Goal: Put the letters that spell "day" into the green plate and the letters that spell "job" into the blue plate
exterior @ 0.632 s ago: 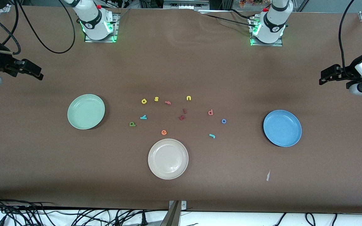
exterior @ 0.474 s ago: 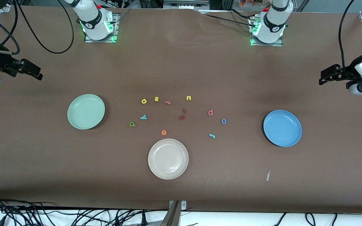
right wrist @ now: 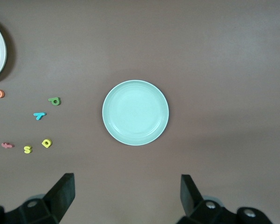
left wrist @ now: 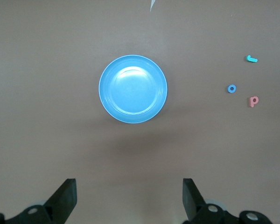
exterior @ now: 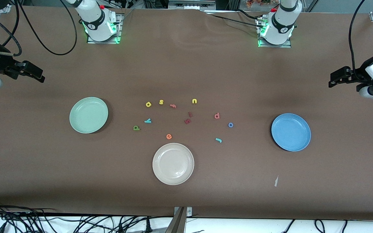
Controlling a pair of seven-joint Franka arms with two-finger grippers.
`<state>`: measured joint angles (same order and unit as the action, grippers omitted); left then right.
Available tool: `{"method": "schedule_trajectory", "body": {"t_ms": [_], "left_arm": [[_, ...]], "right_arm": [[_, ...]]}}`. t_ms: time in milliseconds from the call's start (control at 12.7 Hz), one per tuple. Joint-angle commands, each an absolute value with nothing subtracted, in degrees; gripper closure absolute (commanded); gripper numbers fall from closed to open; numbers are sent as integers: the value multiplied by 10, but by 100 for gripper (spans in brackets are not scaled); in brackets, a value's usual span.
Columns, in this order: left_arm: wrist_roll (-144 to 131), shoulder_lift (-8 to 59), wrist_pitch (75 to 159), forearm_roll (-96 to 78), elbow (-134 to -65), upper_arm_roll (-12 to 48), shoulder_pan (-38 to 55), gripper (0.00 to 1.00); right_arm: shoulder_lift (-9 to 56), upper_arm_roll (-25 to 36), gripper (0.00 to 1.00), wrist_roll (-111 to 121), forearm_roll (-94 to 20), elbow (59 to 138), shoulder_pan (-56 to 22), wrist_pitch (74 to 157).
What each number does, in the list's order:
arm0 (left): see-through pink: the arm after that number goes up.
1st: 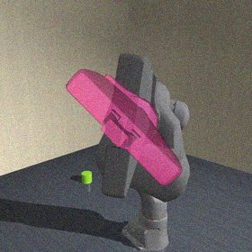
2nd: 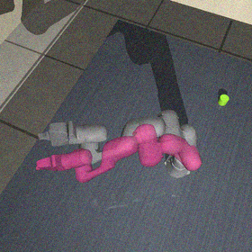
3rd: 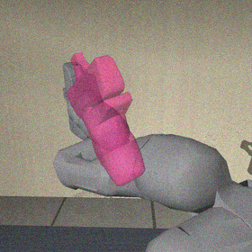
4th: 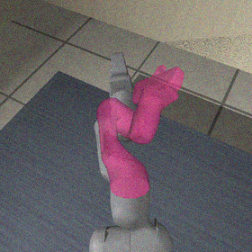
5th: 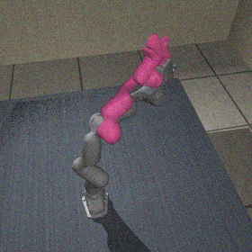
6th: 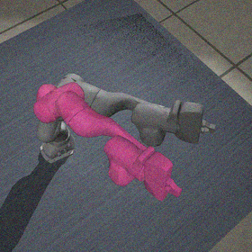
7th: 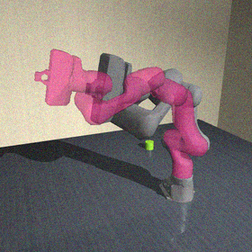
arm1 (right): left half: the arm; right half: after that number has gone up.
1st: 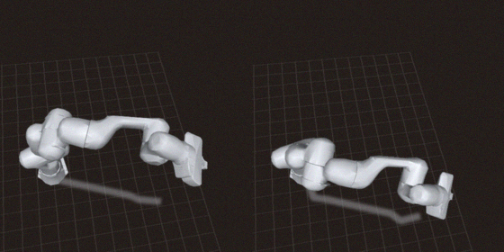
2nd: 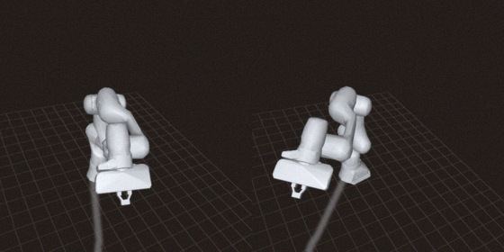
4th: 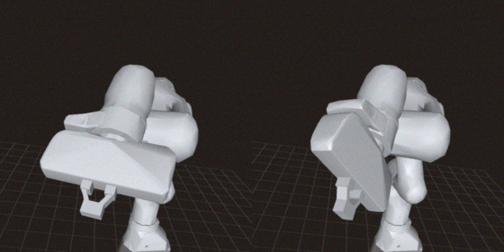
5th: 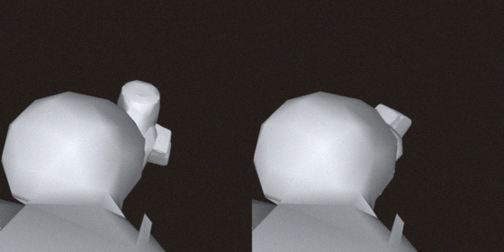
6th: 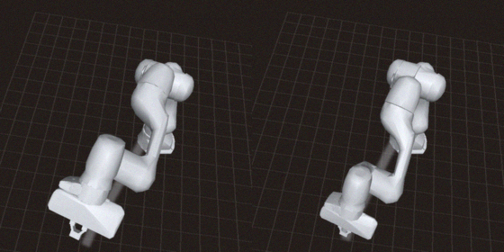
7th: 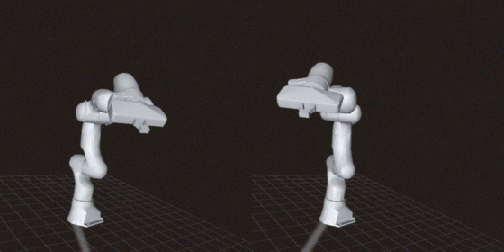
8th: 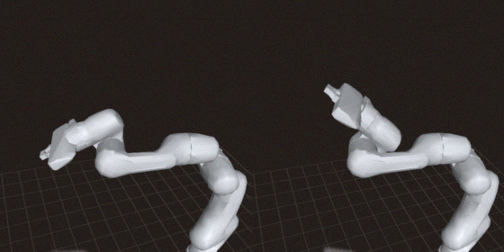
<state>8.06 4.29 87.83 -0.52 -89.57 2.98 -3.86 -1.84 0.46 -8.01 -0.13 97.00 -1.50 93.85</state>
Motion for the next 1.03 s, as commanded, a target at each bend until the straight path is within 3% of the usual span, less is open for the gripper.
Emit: {"method": "schedule_trajectory", "body": {"t_ms": [0,947], "left_arm": [[91,40,888,-10,-897,30,-37,0],[92,52,896,-11,-892,30,-38,0]], "right_arm": [[-25,6,0,-75,8,969,-18,932],[-25,7,0,-75,8,971,-18,932]]}}
